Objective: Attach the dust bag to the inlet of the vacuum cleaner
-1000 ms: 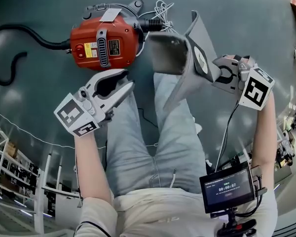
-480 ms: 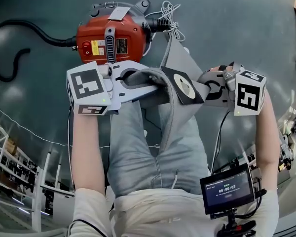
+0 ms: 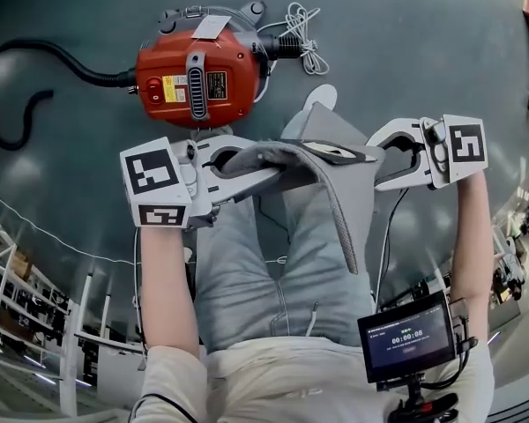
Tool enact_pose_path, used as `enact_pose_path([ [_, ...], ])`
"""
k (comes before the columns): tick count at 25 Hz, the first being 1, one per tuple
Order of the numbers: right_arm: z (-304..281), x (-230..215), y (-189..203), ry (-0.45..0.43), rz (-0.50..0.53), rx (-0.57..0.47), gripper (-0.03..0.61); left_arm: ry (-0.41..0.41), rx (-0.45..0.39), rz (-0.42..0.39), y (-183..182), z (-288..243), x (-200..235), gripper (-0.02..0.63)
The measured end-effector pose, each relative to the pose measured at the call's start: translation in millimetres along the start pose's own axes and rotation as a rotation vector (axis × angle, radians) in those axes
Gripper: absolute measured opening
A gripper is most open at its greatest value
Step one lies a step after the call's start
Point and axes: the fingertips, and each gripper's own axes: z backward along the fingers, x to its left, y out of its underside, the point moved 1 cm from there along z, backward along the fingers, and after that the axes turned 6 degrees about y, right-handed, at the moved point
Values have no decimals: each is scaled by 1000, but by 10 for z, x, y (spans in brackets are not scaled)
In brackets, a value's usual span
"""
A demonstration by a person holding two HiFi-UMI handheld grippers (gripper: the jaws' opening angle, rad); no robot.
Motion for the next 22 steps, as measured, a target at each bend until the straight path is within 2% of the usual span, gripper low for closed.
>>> enact_pose_path([
  [2, 122, -38, -80, 47, -13, -63, 169, -4, -16, 6, -22, 64, -27, 15],
  [4, 317, -127, -196, 133, 3, -129, 169, -27, -35, 9, -74, 136, -48, 15],
  [7, 759, -258, -373, 368, 79, -251, 169, -91, -48, 21, -84, 286, -57, 15],
  [9, 886, -210, -469, 479, 177, -266, 169, -144, -57, 87, -28, 312, 20, 15],
  [11, 803, -181, -482, 547, 299, -193, 171, -201, -49, 134, 48, 241, 148, 15],
  [12, 756, -227, -447, 591, 350, -145, 250, -222, -36, 135, 91, 185, 198, 15],
  [14, 706, -394, -351, 691, 425, -40, 265, -234, 4, 113, 178, 60, 232, 15],
  [16, 627, -521, -364, 742, 517, 64, 265, -242, 96, 76, 287, -75, 225, 15],
  [19, 385, -690, -563, 703, 708, 195, 265, -281, 246, 45, 451, -254, 313, 15],
  [22, 193, -956, -316, 588, 823, 497, 265, -281, 291, 43, 523, -431, 360, 15],
])
